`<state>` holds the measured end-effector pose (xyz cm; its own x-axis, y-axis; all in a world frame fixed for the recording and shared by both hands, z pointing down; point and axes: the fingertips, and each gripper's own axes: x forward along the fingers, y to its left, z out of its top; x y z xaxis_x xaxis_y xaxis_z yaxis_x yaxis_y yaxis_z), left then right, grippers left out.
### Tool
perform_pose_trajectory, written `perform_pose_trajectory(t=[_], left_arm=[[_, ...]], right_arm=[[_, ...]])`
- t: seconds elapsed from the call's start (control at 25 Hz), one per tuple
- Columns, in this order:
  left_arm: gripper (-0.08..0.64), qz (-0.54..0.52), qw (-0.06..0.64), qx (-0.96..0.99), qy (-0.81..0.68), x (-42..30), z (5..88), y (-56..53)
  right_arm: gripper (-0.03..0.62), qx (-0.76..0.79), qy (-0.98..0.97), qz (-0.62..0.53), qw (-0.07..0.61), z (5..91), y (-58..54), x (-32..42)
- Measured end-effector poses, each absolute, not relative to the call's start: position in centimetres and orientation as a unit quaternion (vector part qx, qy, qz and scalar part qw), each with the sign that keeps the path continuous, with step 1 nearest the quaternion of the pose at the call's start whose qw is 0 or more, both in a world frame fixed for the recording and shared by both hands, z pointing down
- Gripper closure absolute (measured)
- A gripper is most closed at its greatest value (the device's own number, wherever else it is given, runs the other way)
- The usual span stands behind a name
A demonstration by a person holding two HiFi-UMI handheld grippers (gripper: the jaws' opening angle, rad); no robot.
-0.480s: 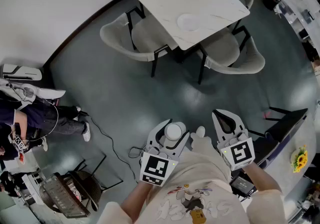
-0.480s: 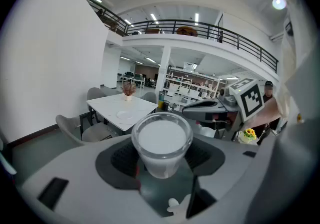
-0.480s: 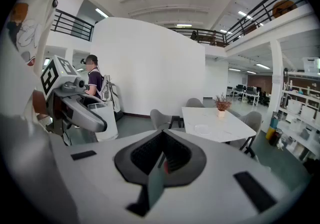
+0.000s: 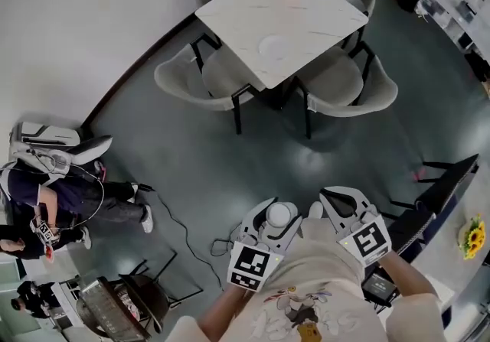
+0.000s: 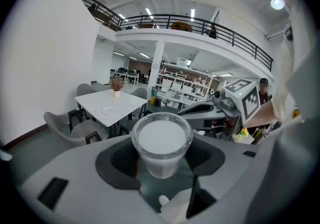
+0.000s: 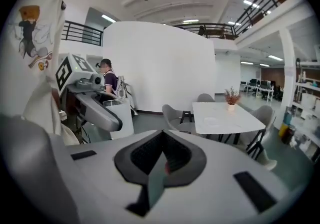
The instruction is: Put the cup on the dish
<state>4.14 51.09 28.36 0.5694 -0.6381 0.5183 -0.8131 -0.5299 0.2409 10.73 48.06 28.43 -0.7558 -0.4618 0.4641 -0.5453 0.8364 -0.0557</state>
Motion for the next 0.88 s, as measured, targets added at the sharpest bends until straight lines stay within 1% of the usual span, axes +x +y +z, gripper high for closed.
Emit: perform_pose_trajectory(t=[0.08,0.24,0.36,0.44,0.6,0.76,0.88], left_arm=[[0.292,0.187,0.232,0.856,-0.423,5.5,28.1,51.1],[0.291,0.179,0.231,0.854,-0.43,8.0,27.2,51.2],[0.291,0.185,0.23,0.853,-0.43,10.1,27.2,51.6],[0.292,0.184,0.234,0.852,-0.431,11.4,27.3,51.9],[0.291,0.176,0.229,0.845,-0.451,13.2,27.7,51.7],[0.291,0.17,0.254,0.836,-0.455,15.0,28.1,52.0],[0.292,0.171,0.252,0.84,-0.449,15.5,27.5,50.8]], right_arm=[[0.588,0.278,-0.931,0.09,0.219,28.2,48.5,12.7],[0.588,0.295,-0.925,0.118,0.209,28.7,48.7,17.1],[0.588,0.313,-0.921,0.141,0.184,29.2,48.3,20.3],[0.588,0.308,-0.924,0.144,0.175,29.3,48.3,21.3],[0.588,0.286,-0.931,0.129,0.184,30.7,48.0,22.6],[0.588,0.284,-0.93,0.151,0.175,31.0,48.4,24.3],[0.588,0.292,-0.927,0.158,0.175,30.9,47.6,25.0]])
